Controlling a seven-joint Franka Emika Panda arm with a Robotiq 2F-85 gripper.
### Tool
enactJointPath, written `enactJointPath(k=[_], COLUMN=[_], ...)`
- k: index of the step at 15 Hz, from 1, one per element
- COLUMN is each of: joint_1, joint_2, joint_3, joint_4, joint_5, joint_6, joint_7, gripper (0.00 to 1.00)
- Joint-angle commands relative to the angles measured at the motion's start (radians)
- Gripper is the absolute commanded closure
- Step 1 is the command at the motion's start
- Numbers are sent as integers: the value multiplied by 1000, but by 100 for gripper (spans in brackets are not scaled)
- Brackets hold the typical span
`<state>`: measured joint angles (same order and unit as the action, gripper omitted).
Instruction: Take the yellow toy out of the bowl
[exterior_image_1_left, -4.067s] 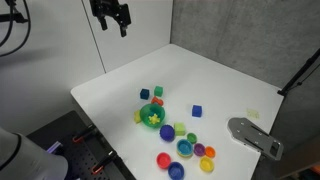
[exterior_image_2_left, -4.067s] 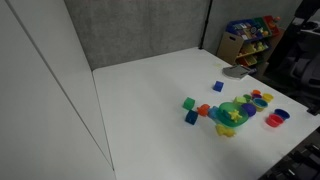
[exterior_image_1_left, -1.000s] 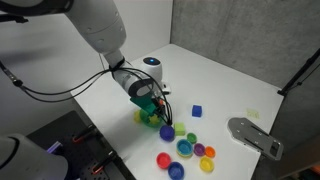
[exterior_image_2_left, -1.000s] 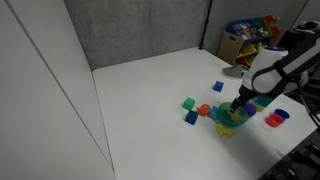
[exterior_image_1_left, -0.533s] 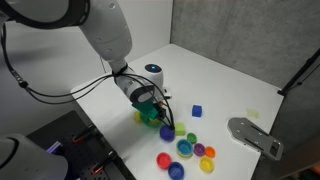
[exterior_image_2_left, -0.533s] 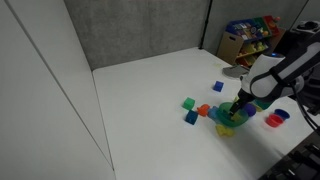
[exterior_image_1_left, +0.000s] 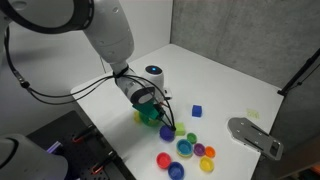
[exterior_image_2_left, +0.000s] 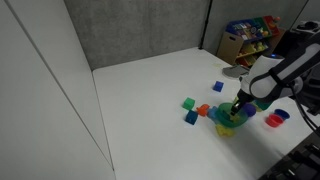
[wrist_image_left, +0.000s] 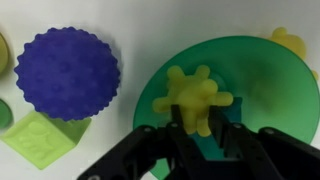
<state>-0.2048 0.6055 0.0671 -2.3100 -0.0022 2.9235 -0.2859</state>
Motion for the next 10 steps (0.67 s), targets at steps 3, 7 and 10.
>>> enactJointPath(k=[3,7,10], joint_1=[-28,-53,-76], joint_2=[-38,-97,-143], joint_3=[22,63,95], joint_4=[-6,-29,-31], joint_5=[-15,4,26], joint_6=[-13,-49,-82], joint_7=[-19,-27,-37], gripper=[99,94,94])
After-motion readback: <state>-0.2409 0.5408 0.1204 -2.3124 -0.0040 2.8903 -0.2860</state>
